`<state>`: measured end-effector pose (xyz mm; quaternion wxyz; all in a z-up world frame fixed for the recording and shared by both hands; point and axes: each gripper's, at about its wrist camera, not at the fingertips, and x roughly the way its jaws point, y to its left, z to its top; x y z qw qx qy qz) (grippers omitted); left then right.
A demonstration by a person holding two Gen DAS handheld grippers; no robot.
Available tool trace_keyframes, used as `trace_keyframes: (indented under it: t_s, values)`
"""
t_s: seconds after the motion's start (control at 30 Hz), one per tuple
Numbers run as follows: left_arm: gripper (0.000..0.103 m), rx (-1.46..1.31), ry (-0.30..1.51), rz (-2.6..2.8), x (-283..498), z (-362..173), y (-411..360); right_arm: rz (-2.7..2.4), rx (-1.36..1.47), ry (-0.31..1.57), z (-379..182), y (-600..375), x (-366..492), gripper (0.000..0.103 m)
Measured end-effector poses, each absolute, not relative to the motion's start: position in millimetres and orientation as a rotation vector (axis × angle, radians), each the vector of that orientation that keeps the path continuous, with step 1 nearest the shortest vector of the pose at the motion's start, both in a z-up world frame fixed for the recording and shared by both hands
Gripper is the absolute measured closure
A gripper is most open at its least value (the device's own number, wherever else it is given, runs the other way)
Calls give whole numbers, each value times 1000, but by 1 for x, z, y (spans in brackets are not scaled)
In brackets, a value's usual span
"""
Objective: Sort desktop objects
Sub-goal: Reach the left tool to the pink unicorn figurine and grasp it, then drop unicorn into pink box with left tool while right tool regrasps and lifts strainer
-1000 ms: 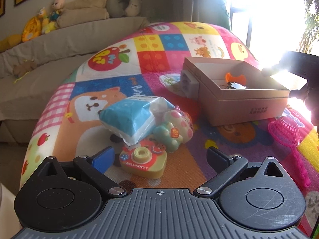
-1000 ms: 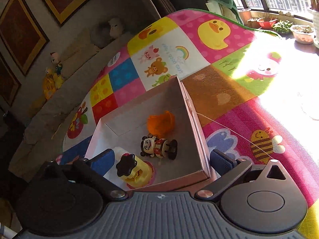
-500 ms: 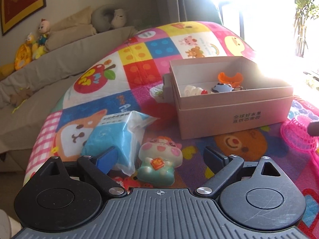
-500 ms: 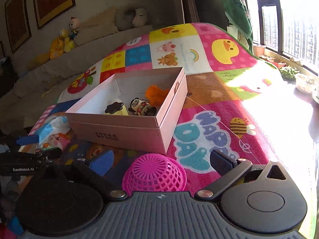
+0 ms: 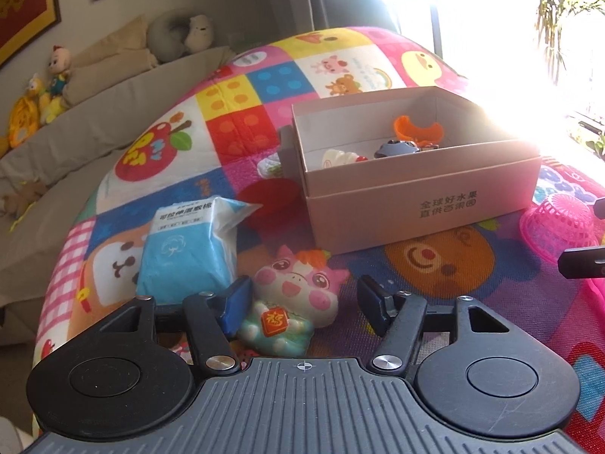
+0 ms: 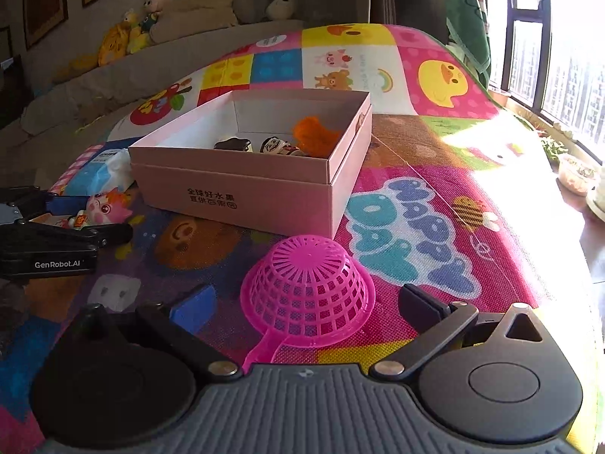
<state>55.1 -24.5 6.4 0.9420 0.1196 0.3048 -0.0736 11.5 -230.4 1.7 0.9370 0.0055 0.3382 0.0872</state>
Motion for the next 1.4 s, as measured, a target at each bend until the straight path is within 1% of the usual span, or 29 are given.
trace_keyframes:
  t_s: [0.2,0.23,0.27,0.33,0.53,0.57,0.6,0.73,0.8,0.9,1.03,1.13,1.2,1.3,1.4]
  values:
    - [47,236,628,-222,36,11,-27,168,-18,703,2,-225,17,1]
    - [47,237,631,-240,29,11,-28,169,-17,708,1,-225,18,3]
    - [47,240,632,-255,22,11,-29,174,-14,718,1,-224,20,10]
    - [47,243,633,-285,8,13,-30,180,-14,745,0,-221,24,21]
    - [48,209,612,-332,-17,29,-24,226,-23,731,18,-216,8,22]
    - [49,198,598,-335,-18,36,-22,254,-38,721,28,-215,2,30]
    - [49,189,577,-338,-17,44,-21,268,-49,702,39,-215,-3,30]
    - [49,170,456,-354,0,85,-24,283,-67,497,110,-220,-19,30]
    - [49,165,405,-360,17,101,-32,289,-53,436,134,-225,-17,30]
    - [49,160,373,-387,47,116,-50,271,-40,378,156,-234,-15,30]
    - [49,125,376,-441,94,130,-81,244,-36,335,168,-248,-15,30]
    - [42,79,417,-458,126,132,-100,215,-32,342,165,-257,-12,30]
    - [32,52,440,-450,132,128,-101,191,-28,356,160,-263,-8,30]
    - [21,48,454,-428,118,112,-87,165,-12,373,153,-274,-4,30]
    - [16,92,481,-375,96,89,-72,160,24,396,149,-281,11,30]
